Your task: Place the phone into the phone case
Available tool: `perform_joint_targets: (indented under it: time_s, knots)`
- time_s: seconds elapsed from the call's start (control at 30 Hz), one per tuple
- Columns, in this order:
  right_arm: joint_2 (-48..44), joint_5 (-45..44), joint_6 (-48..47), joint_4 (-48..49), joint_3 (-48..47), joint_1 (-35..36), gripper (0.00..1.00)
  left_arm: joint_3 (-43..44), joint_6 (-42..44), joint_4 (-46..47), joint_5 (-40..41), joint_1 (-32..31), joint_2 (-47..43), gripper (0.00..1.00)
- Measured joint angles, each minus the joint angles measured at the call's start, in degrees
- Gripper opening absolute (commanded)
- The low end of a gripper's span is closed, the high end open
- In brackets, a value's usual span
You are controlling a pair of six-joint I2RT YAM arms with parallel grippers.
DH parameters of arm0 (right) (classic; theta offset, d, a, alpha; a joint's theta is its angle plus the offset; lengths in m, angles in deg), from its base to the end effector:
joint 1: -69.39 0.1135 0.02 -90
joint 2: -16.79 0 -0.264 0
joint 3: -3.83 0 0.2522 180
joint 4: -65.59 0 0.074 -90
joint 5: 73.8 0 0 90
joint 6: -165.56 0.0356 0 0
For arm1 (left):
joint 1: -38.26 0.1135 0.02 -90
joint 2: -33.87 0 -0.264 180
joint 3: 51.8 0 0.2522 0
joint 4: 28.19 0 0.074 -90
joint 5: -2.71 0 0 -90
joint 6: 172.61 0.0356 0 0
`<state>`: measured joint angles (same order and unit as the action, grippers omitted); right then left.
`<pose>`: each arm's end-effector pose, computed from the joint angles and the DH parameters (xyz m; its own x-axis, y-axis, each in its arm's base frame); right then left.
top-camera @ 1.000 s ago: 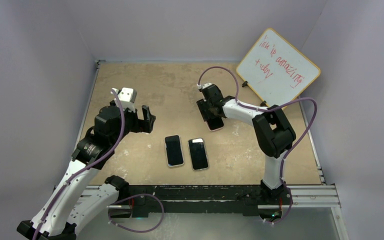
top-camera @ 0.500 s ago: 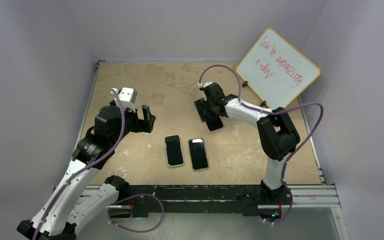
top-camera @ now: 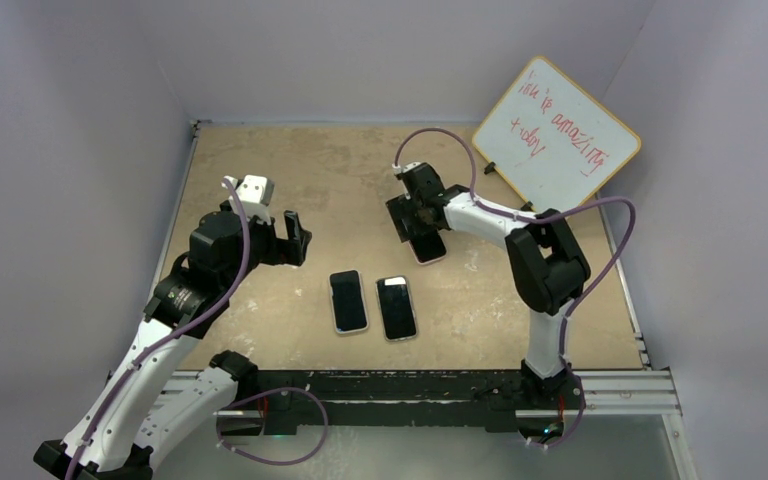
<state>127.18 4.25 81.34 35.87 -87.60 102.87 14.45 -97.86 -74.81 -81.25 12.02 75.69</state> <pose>0.3563 0.2268 0.1973 -0.6661 -0.3224 -0.6726 -0.3604 0.9286 -0.0882 0.1399 -0.0648 0.3525 -0.4195 -0.0848 -0.9038 0.2508 0.9460 -0.2052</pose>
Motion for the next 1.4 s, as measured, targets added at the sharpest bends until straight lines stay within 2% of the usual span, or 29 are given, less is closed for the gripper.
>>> perform_joint_targets:
  time_s: [0.27,0.37,0.7,0.77,0.9,1.17,1.4]
  knots:
    - [2.5,-0.1,-0.5,-0.1,0.0,0.2,0.99,0.0,0.0,0.0,0.0,0.0,0.0,0.90]
    - [2.9,-0.6,-0.7,0.0,0.0,0.7,0.96,0.0,0.0,0.0,0.0,0.0,0.1,0.90]
    - [3.3,-3.2,-1.1,0.1,0.0,3.5,0.68,0.0,0.0,0.0,0.0,0.0,0.8,0.90]
    - [3.3,-4.0,-0.9,0.1,0.0,3.9,0.66,0.0,0.0,0.0,0.0,0.0,0.9,0.90]
    - [3.3,-5.2,-0.3,0.1,0.0,4.6,0.70,0.0,0.0,0.0,0.0,0.0,1.1,0.90]
    - [3.1,-3.2,4.4,-1.1,0.0,5.7,0.98,0.0,-0.5,0.0,0.0,0.0,2.2,0.90]
    - [-1.3,4.4,6.6,-2.3,1.7,3.3,0.99,0.0,-5.2,-0.6,-1.3,0.0,6.7,0.89]
